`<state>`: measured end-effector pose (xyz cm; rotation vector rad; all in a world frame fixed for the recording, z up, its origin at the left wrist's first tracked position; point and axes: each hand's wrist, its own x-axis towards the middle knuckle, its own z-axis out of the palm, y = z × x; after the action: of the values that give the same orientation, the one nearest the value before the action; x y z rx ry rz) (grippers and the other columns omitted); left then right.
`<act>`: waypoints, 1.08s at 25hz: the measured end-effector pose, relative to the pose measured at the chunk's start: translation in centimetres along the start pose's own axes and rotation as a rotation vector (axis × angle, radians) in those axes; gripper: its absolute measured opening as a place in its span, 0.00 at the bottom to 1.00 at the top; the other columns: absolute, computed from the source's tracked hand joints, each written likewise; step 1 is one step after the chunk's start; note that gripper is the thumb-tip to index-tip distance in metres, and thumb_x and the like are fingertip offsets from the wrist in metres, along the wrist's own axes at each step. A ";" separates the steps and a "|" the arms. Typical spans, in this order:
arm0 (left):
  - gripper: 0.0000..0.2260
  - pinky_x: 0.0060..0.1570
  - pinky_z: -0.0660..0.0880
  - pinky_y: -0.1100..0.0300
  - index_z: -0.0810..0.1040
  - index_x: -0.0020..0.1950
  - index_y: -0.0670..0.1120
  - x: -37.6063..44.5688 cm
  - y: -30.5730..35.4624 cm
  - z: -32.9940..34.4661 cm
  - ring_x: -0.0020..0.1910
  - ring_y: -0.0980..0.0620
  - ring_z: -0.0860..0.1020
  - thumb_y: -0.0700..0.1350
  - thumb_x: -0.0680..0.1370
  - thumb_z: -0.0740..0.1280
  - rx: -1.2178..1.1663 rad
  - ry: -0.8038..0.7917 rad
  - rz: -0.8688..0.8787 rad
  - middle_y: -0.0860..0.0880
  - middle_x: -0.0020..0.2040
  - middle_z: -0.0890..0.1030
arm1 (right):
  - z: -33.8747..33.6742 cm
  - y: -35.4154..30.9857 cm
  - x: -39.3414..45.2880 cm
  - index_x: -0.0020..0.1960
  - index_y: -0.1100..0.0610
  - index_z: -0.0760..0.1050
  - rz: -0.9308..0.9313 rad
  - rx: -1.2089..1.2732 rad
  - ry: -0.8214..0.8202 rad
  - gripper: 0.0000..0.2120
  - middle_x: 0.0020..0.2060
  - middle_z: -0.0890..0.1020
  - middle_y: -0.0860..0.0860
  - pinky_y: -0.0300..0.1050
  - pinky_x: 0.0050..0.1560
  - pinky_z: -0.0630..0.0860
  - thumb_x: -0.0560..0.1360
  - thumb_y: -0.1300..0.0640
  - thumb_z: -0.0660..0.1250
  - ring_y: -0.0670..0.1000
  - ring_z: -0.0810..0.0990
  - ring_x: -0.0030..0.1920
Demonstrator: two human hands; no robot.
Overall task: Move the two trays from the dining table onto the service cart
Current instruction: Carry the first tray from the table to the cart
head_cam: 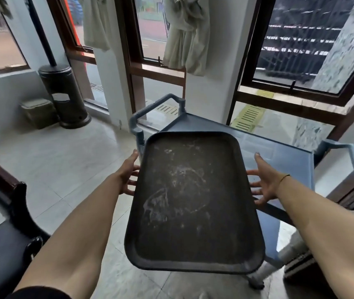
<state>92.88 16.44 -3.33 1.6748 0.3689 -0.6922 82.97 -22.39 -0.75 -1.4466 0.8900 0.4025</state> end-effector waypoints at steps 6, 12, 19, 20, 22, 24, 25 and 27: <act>0.39 0.60 0.71 0.38 0.75 0.65 0.46 5.1 6.7 4.8 0.64 0.38 0.73 0.75 0.75 0.49 -0.021 0.052 0.017 0.43 0.65 0.75 | -4.4 -7.1 6.8 0.62 0.52 0.74 -0.015 -0.009 -0.033 0.40 0.56 0.76 0.59 0.65 0.48 0.74 0.70 0.22 0.48 0.63 0.75 0.55; 0.37 0.61 0.69 0.37 0.72 0.69 0.46 9.1 11.6 8.2 0.61 0.39 0.72 0.74 0.76 0.50 -0.032 0.111 0.024 0.44 0.64 0.73 | -8.1 -11.5 10.5 0.64 0.52 0.74 -0.014 0.019 -0.087 0.41 0.59 0.77 0.59 0.66 0.50 0.75 0.70 0.22 0.48 0.63 0.75 0.58; 0.33 0.55 0.71 0.37 0.76 0.54 0.47 14.7 15.7 10.0 0.54 0.40 0.76 0.74 0.75 0.53 0.008 0.027 0.031 0.46 0.56 0.78 | -10.4 -13.9 13.6 0.64 0.52 0.73 -0.024 0.053 -0.037 0.41 0.59 0.76 0.59 0.69 0.56 0.72 0.70 0.22 0.49 0.64 0.75 0.58; 0.33 0.55 0.72 0.37 0.76 0.55 0.47 15.6 16.2 10.1 0.55 0.40 0.76 0.75 0.74 0.53 0.019 0.008 0.030 0.46 0.56 0.78 | -10.5 -14.3 14.0 0.65 0.52 0.73 -0.026 0.060 -0.030 0.41 0.59 0.76 0.59 0.69 0.58 0.72 0.70 0.22 0.49 0.64 0.74 0.58; 0.34 0.53 0.73 0.39 0.77 0.54 0.47 17.6 17.4 10.1 0.54 0.41 0.77 0.75 0.74 0.53 0.033 -0.021 0.034 0.46 0.56 0.78 | -10.3 -15.0 15.0 0.65 0.52 0.73 -0.027 0.070 -0.012 0.41 0.59 0.76 0.59 0.68 0.58 0.72 0.70 0.22 0.49 0.64 0.74 0.58; 0.34 0.52 0.74 0.40 0.78 0.55 0.47 20.0 18.8 9.9 0.55 0.42 0.77 0.75 0.74 0.52 0.056 -0.040 0.047 0.45 0.57 0.78 | -9.8 -16.0 16.1 0.65 0.53 0.73 -0.032 0.079 0.007 0.41 0.59 0.76 0.59 0.68 0.57 0.73 0.70 0.22 0.49 0.64 0.75 0.58; 0.35 0.54 0.74 0.39 0.78 0.55 0.47 21.2 19.6 9.7 0.55 0.42 0.77 0.75 0.74 0.52 0.064 -0.049 0.051 0.45 0.56 0.78 | -9.5 -16.6 16.7 0.65 0.53 0.73 -0.036 0.086 0.020 0.41 0.59 0.76 0.59 0.67 0.57 0.73 0.70 0.23 0.50 0.64 0.75 0.58; 0.35 0.58 0.73 0.38 0.78 0.55 0.47 23.7 21.3 9.3 0.56 0.42 0.77 0.75 0.74 0.51 0.081 -0.084 0.050 0.45 0.56 0.78 | -8.7 -17.6 18.1 0.65 0.53 0.73 -0.037 0.107 0.040 0.40 0.59 0.77 0.59 0.67 0.57 0.73 0.70 0.23 0.50 0.64 0.75 0.57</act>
<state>121.50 -0.37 -2.48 1.7197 0.2416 -0.7463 104.74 -37.89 -0.95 -1.3745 0.9026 0.2952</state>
